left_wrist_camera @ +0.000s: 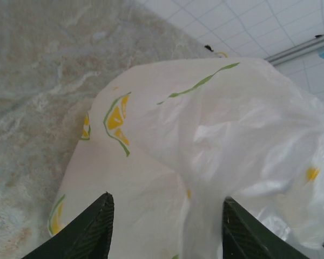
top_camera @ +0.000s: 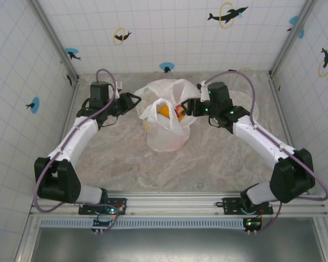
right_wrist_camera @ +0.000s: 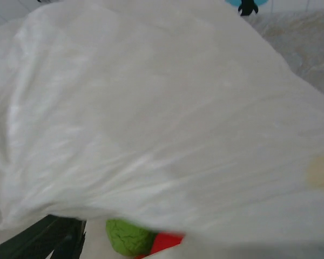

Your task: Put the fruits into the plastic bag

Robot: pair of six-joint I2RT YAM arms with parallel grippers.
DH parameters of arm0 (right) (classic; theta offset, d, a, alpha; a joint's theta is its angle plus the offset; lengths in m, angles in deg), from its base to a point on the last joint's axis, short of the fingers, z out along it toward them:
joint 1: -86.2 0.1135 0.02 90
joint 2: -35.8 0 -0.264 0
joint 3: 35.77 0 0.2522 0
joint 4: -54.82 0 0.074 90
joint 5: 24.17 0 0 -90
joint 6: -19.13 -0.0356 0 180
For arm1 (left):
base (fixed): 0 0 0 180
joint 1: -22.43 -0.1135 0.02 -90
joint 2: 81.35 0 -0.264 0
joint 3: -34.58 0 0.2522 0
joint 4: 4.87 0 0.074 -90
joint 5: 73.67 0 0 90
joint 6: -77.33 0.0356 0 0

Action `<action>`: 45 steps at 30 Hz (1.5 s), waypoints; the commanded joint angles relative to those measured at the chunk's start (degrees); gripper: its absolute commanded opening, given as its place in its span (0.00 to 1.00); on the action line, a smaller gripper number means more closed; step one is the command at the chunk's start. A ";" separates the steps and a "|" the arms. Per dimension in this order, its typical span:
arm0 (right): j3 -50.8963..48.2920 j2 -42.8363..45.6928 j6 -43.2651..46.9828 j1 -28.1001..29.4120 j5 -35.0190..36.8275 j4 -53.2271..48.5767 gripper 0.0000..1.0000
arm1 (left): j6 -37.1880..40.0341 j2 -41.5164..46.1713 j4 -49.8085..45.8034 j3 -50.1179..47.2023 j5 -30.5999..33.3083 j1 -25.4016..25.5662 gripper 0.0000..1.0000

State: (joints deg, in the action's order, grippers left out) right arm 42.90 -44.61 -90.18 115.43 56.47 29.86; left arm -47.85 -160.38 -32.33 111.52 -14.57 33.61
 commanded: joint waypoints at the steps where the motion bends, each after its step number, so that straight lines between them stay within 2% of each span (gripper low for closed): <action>1: 0.12 5.87 2.13 -0.87 3.30 -0.11 0.85 | 2.72 4.41 0.11 0.32 4.96 -0.54 0.62; 7: -1.69 12.69 4.08 -2.77 7.65 0.22 0.92 | 4.31 10.14 1.93 -3.01 11.76 -0.64 0.78; 14: -2.98 16.38 6.00 -5.73 10.12 -0.99 0.95 | 4.11 16.09 6.69 -8.86 17.38 -0.64 0.85; 19: -6.36 19.16 9.88 -6.11 19.05 -1.64 0.98 | 2.05 20.19 12.66 -16.13 22.63 -0.64 0.98; 24: -15.66 22.87 12.44 -6.90 31.88 3.09 1.00 | -0.30 22.37 16.85 -24.03 31.80 -0.65 0.98; 26: -21.02 24.40 12.85 -7.83 35.95 6.64 1.00 | -0.98 23.23 19.00 -28.33 37.44 -0.63 0.98; 30: -31.29 26.46 12.66 -10.99 39.84 13.97 1.00 | 0.00 25.31 28.44 -38.53 46.86 -0.65 0.98; 34: -40.69 26.04 11.53 -15.00 40.48 21.58 1.00 | 6.84 23.63 39.31 -46.56 56.28 -0.65 0.98; 37: -45.98 24.04 9.40 -16.71 40.77 25.77 1.00 | 12.52 19.45 42.96 -48.36 62.33 -0.66 0.98; 42: -54.06 19.32 8.20 -16.89 41.57 35.01 1.00 | 23.53 13.19 52.78 -52.16 65.58 -0.63 0.98; 45: -58.22 16.47 9.82 -16.94 41.67 41.92 1.00 | 27.54 9.92 56.37 -54.01 67.85 -0.66 0.98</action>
State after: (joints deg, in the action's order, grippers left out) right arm -12.38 -26.44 -80.44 98.82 96.34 60.44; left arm -28.44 -148.42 16.11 59.15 48.34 33.23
